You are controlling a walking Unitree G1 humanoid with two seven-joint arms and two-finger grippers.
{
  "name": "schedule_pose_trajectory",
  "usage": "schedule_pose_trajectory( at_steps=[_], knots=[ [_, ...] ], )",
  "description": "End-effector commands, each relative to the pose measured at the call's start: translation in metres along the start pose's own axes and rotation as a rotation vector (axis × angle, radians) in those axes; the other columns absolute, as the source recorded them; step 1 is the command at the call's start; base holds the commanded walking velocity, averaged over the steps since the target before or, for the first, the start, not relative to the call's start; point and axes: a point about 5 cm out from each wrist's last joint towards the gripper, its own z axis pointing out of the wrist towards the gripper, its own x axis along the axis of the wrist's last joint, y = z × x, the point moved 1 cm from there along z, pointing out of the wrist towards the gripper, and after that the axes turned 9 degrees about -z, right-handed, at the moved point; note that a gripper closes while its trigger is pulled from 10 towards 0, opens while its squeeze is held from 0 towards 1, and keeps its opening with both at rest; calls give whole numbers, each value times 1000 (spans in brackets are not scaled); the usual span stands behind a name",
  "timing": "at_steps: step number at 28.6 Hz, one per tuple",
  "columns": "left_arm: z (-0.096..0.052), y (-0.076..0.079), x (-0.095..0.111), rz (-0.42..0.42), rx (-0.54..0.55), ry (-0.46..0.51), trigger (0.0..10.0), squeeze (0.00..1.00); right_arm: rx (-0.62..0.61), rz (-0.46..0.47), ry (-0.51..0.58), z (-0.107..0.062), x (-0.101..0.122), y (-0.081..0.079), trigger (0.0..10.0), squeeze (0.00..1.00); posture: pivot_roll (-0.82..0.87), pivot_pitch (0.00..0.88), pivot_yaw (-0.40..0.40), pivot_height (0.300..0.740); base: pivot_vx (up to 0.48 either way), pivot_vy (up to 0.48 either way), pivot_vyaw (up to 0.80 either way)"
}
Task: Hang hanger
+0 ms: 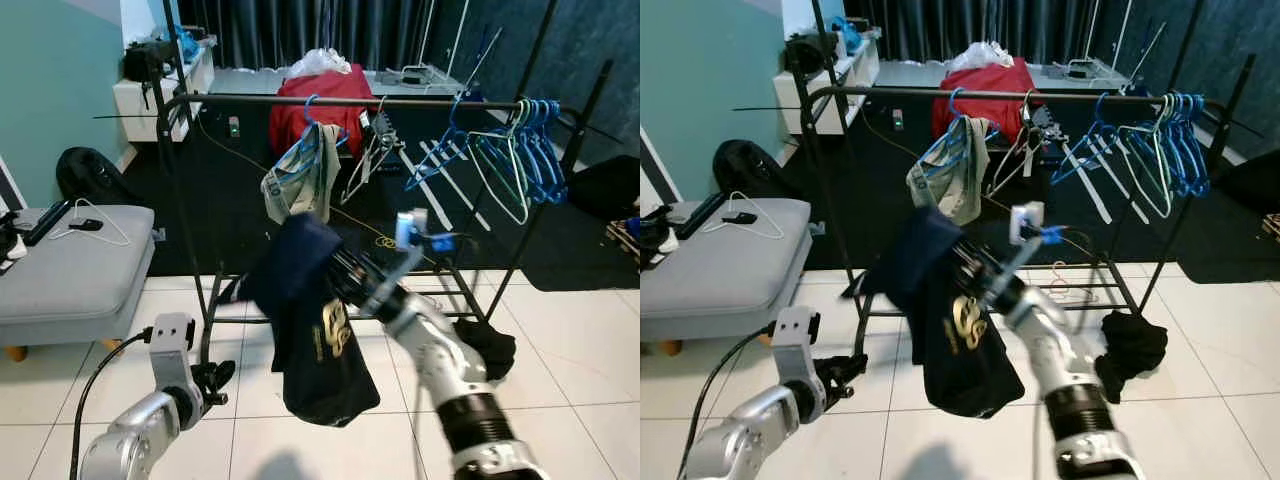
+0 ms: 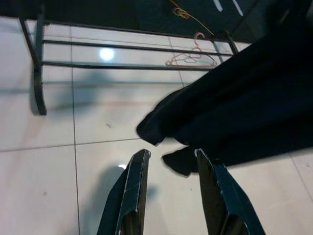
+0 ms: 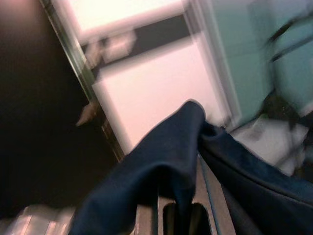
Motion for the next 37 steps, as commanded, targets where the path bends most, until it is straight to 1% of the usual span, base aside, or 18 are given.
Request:
schedule_pose_trajectory(
  at_steps=[1, 2, 3, 5, 8, 11, 12, 13, 14, 16, 17, 18, 19, 27, 32, 33, 34, 37],
  knots=[
    [-1, 0, -2, 14, -18, 19, 10000, 0, 120, -25, -107, -8, -3, -7, 0, 0, 31, 69, -28, 740, 0, 0, 0],
    [-1, 1, 4, 3, -24, 68, 10000, 0, 132, -69, -178, -18, -4, -4, 0, 0, 29, 69, -25, 740, 0, 0, 0],
    [-1, 1, 4, 3, -24, 68, 10000, 0, 132, -69, -178, -18, -4, -4, 0, 0, 29, 69, -25, 740, 0, 0, 0],
    [-3, 2, 14, -23, -37, 157, 10000, 0, 114, -119, -241, -30, -1, 4, 0, 0, 28, 70, -22, 740, 0, 0, 0],
    [-7, 5, 16, -22, -70, 189, 10000, 0, 83, -133, -232, -33, 4, 9, 0, 0, 28, 70, -22, 740, 0, 0, 0],
    [-17, 13, 10, -9, -169, 189, 10000, 0, 28, -137, -169, -34, 20, 16, 0, 0, 30, 69, -22, 740, 0, 0, 0],
    [-23, 19, 6, -12, -235, 176, 10000, 0, 23, -124, -128, -32, 28, 16, 0, 0, 32, 68, -21, 740, 0, 0, 0],
    [-23, 19, 6, -12, -235, 176, 10000, 0, 23, -124, -128, -32, 28, 16, 0, 0, 32, 68, -21, 740, 0, 0, 0],
    [-29, 27, 0, -7, -318, 158, 10000, 0, 39, -89, -70, -28, 38, 12, 0, 0, 31, 66, -21, 740, 0, 0, 0],
    [-31, 30, -2, -4, -351, 154, 10000, 0, 52, -70, -42, -26, 42, 10, 0, 0, 32, 65, -20, 740, 0, 0, 0],
    [-31, 33, -3, 2, -374, 151, 10000, 78, 69, -58, -25, -24, 45, 7, 0, 0, 32, 64, -20, 740, 0, 0, 0],
    [-31, 33, -3, 2, -374, 151, 10000, 78, 69, -58, -25, -24, 45, 7, 0, 0, 32, 64, -20, 740, 0, 0, 0],
    [-30, 36, -6, 6, -400, 138, 10000, 1000, 69, -53, 9, -21, 49, 7, 0, 0, 32, 62, -20, 740, 0, 0, 0],
    [-24, 41, -9, 29, -412, 133, 10000, 1000, 65, -42, 79, -13, 57, 6, 0, 0, 31, 60, -21, 740, 0, 0, 0],
    [-11, 52, 5, 39, -411, 213, 10000, 1000, 105, -19, 91, -11, 63, 0, 0, 0, 26, 61, -24, 740, 0, 0, 0],
    [-9, 56, 11, 30, -422, 237, 10000, 714, 102, -18, 90, -12, 64, 1, 0, 0, 21, 62, -20, 740, 0, 0, 0],
    [-8, 59, 16, 40, -423, 263, 10000, 0, 96, -15, 94, -13, 65, 1, 0, 0, 21, 62, -20, 740, 0, 0, 0],
    [-5, 63, 24, 82, -398, 312, 10000, 0, 71, -10, 113, -13, 68, 3, 0, 0, 24, 66, -22, 740, 0, 0, 0]
  ],
)
